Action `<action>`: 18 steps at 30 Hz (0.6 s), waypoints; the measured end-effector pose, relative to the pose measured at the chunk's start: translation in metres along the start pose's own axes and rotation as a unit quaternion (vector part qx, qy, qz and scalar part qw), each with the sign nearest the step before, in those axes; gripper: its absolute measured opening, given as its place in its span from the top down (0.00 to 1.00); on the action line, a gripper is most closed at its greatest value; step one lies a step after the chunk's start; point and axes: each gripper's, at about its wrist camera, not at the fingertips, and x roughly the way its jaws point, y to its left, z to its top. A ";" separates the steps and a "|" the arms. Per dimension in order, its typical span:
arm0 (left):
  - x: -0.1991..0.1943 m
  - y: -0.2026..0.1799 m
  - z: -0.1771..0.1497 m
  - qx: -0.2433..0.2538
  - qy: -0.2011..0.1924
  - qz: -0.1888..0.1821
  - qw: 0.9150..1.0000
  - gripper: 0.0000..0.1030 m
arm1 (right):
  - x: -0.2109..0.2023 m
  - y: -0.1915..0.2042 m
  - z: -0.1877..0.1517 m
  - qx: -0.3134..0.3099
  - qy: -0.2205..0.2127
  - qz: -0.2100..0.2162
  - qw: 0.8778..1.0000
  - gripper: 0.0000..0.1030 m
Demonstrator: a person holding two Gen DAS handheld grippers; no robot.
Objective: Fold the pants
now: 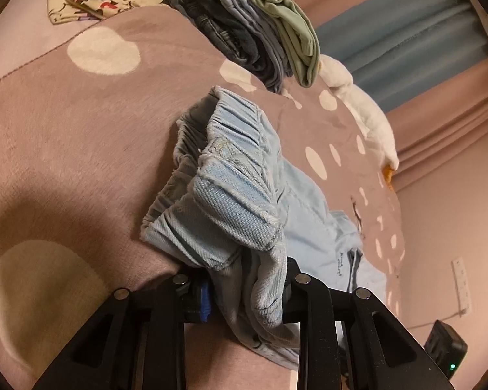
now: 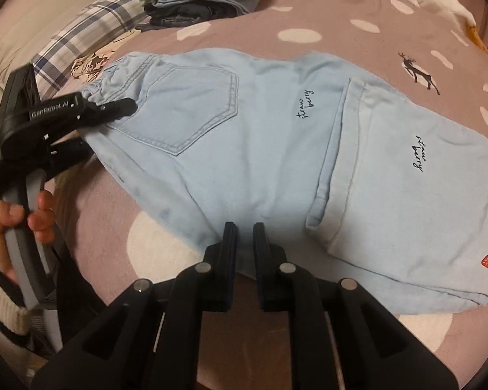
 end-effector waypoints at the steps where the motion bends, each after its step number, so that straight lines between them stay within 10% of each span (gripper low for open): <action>1: -0.001 -0.002 0.001 0.002 0.001 0.004 1.000 0.74 | 0.002 -0.003 0.002 0.006 -0.003 0.007 1.000 0.88; 9: -0.027 -0.062 0.003 0.093 -0.032 0.008 0.995 0.74 | -0.013 -0.020 0.007 0.074 -0.019 0.088 0.993 0.86; 18: -0.024 -0.146 -0.014 0.229 -0.036 0.004 0.973 0.74 | -0.039 -0.086 -0.001 0.217 -0.093 0.151 0.960 0.55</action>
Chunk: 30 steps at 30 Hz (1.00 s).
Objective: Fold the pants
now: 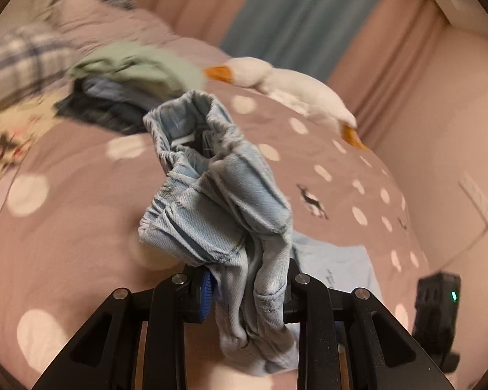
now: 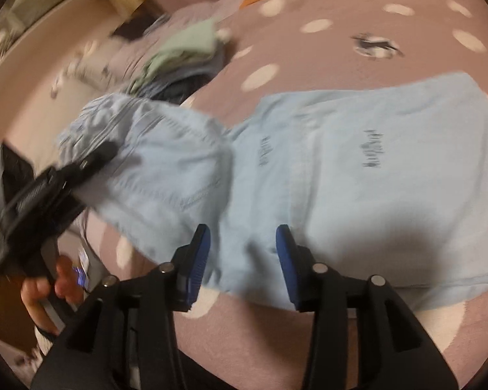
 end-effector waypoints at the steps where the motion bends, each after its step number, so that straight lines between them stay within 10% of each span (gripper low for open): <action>1: 0.004 -0.010 0.000 0.016 0.004 0.000 1.000 0.74 | -0.001 -0.007 0.002 0.018 -0.002 0.009 1.000 0.54; 12: 0.063 -0.091 -0.011 0.108 0.072 -0.029 0.991 0.73 | -0.018 -0.076 0.010 0.206 -0.058 0.139 0.967 0.45; 18: 0.104 -0.107 -0.035 0.119 0.145 -0.031 0.982 0.40 | -0.018 -0.101 0.005 0.314 -0.096 0.244 0.912 0.34; 24: 0.097 -0.112 -0.046 0.129 0.153 -0.038 0.979 0.38 | -0.032 -0.116 -0.010 0.370 -0.110 0.290 0.876 0.33; 30: 0.061 -0.102 -0.050 0.122 0.133 -0.067 0.981 0.24 | -0.033 -0.096 0.003 0.352 -0.080 0.237 0.902 0.21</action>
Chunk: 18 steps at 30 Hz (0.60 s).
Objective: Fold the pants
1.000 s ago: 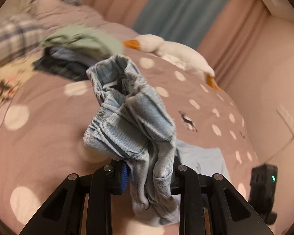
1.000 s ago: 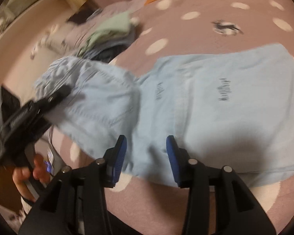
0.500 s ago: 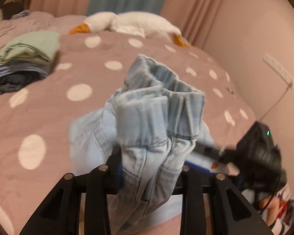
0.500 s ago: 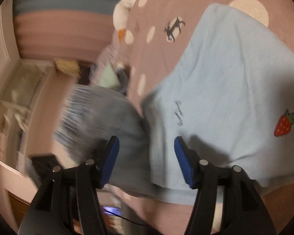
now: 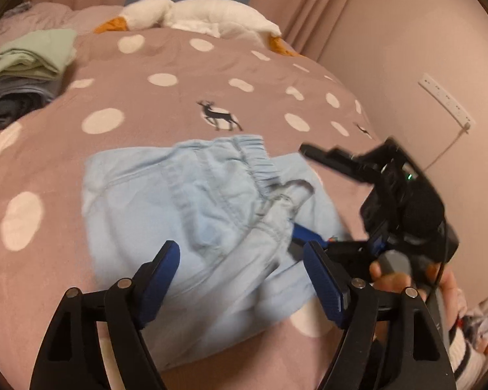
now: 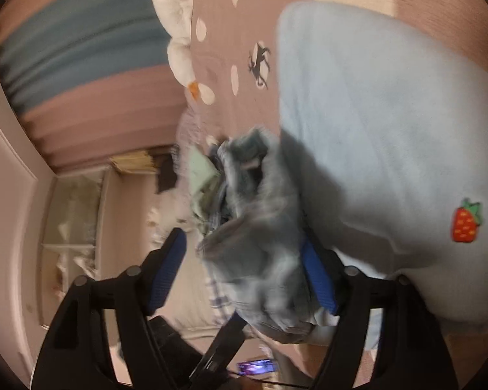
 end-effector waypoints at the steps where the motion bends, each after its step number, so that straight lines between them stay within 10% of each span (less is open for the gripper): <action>1: -0.002 0.002 -0.002 -0.005 -0.002 0.003 1.000 0.24 | 0.001 0.004 0.000 -0.006 0.000 0.000 1.000 0.16; 4: -0.009 0.017 -0.009 -0.035 -0.006 0.003 0.999 0.24 | 0.013 0.018 0.002 -0.042 0.006 -0.066 0.997 0.19; 10: -0.024 0.051 -0.025 -0.093 -0.010 0.023 0.995 0.24 | 0.024 0.037 -0.002 -0.170 -0.015 -0.182 0.968 0.66; 18: -0.033 0.073 -0.034 -0.133 -0.012 0.034 0.990 0.24 | -0.036 0.078 -0.011 -0.256 -0.076 -0.143 0.953 0.77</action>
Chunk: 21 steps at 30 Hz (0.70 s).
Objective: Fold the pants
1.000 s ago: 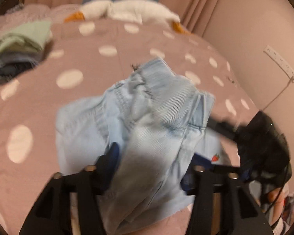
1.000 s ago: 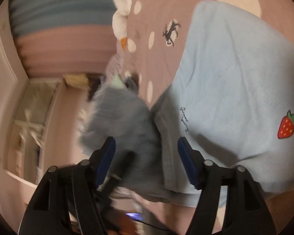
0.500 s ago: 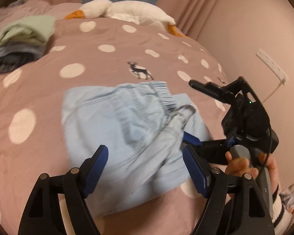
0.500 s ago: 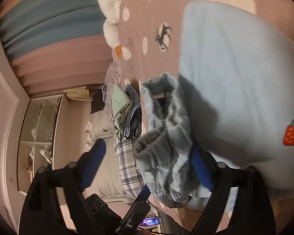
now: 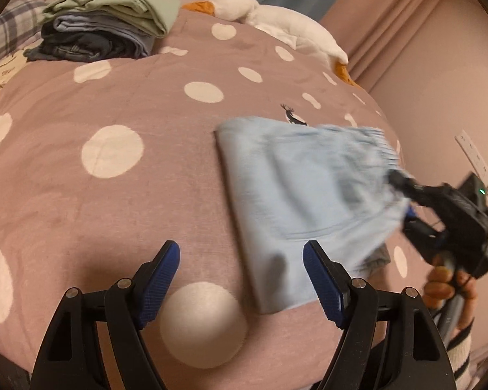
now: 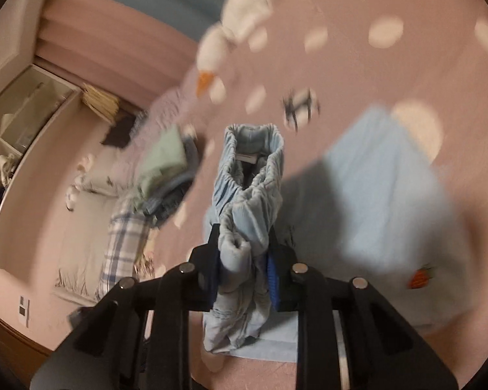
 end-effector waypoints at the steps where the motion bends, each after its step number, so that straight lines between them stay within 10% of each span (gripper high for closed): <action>1: 0.001 0.000 0.000 -0.001 0.000 0.000 1.000 0.24 | -0.009 -0.007 0.005 0.007 -0.003 -0.003 1.000 0.77; 10: 0.017 -0.010 0.003 0.012 0.022 0.002 1.000 0.24 | -0.004 -0.088 -0.002 0.086 0.023 -0.106 0.990 0.74; 14: 0.020 -0.021 0.014 0.033 0.018 0.006 0.999 0.24 | -0.006 -0.096 -0.002 0.099 0.030 -0.087 0.991 0.69; 21: 0.025 -0.031 0.049 0.054 -0.007 -0.007 0.998 0.24 | -0.058 -0.042 -0.002 -0.082 -0.048 -0.198 0.976 0.58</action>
